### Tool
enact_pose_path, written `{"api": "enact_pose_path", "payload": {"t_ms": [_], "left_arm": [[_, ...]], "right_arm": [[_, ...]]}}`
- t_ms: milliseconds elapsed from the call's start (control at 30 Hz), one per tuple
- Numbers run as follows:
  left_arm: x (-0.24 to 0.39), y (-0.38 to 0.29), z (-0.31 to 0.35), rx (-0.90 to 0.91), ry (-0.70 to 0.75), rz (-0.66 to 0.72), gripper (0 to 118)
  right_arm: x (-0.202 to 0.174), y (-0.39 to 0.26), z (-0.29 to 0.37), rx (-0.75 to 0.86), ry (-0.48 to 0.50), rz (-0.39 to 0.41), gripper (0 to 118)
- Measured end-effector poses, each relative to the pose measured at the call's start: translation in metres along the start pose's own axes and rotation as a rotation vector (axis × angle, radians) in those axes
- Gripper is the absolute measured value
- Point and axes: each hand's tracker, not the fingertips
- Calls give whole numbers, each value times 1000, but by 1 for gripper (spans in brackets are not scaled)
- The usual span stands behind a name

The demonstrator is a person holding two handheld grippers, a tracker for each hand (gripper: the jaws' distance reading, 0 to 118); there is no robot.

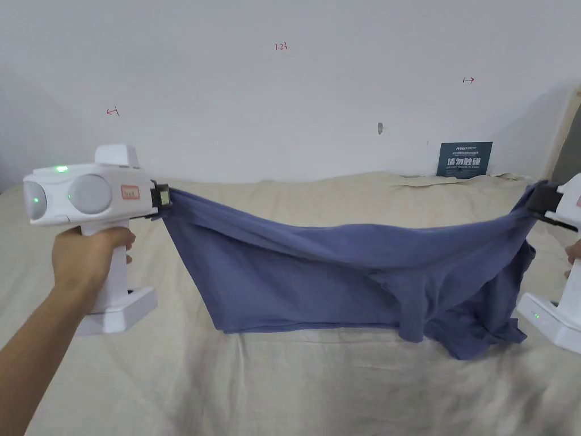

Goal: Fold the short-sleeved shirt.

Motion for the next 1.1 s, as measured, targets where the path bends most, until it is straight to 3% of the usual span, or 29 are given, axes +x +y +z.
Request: {"api": "enact_pose_path", "payload": {"t_ms": [400,767,1100], "left_arm": [[-13,-120,-10,-198,24,-4,1],[-38,-258,48,-380,40,45,1],[-50,-321,125,-440,52,38,1]], "right_arm": [[37,-95,-1,-158,-61,-16,5],[60,-186,98,-279,-77,-3,5],[81,-244,180,-383,-99,-32,5]]}}
